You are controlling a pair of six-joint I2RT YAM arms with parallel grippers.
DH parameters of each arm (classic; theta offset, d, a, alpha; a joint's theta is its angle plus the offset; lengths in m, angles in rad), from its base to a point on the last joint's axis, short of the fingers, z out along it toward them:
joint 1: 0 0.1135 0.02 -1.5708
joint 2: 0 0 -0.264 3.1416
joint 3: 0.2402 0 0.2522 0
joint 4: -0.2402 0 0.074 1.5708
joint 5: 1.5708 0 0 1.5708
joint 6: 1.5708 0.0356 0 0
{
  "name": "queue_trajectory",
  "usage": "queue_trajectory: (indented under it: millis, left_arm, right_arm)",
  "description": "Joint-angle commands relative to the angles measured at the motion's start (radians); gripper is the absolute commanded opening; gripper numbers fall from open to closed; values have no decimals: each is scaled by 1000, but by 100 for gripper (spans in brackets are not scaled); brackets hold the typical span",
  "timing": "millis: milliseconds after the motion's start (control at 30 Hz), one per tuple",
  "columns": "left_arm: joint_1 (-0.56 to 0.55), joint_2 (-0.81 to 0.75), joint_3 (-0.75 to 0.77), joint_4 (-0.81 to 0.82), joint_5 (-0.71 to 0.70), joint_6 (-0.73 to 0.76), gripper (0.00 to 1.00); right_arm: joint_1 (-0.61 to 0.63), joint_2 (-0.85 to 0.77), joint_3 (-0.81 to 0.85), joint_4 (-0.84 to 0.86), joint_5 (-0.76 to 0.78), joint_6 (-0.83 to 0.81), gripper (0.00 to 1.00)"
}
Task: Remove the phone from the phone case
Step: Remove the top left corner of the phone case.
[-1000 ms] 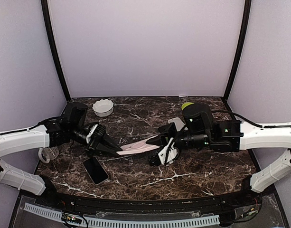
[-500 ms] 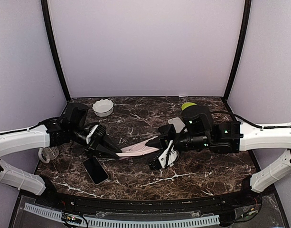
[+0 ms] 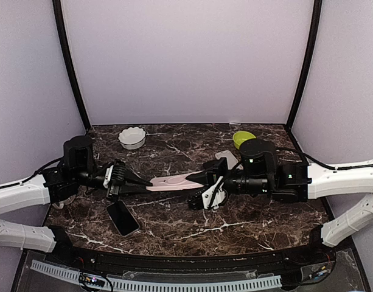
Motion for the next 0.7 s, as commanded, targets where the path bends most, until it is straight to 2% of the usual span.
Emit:
queue_trajectory:
  millis: [0, 133, 300, 533, 667]
  left_arm:
    - [7, 13, -8, 70, -127, 22, 11]
    - [6, 26, 25, -23, -94, 57, 7]
    - [7, 60, 49, -119, -31, 74, 10]
    - [6, 79, 50, -93, -100, 81, 6]
    - [4, 87, 45, -110, -85, 98, 7]
  right_arm:
    - [75, -39, 33, 215, -112, 23, 0]
    - [78, -34, 43, 165, -96, -31, 0]
    - [78, -28, 77, 89, -96, -110, 0]
    - [80, -21, 104, 35, -138, -140, 0]
    - [96, -11, 115, 31, -191, -102, 0]
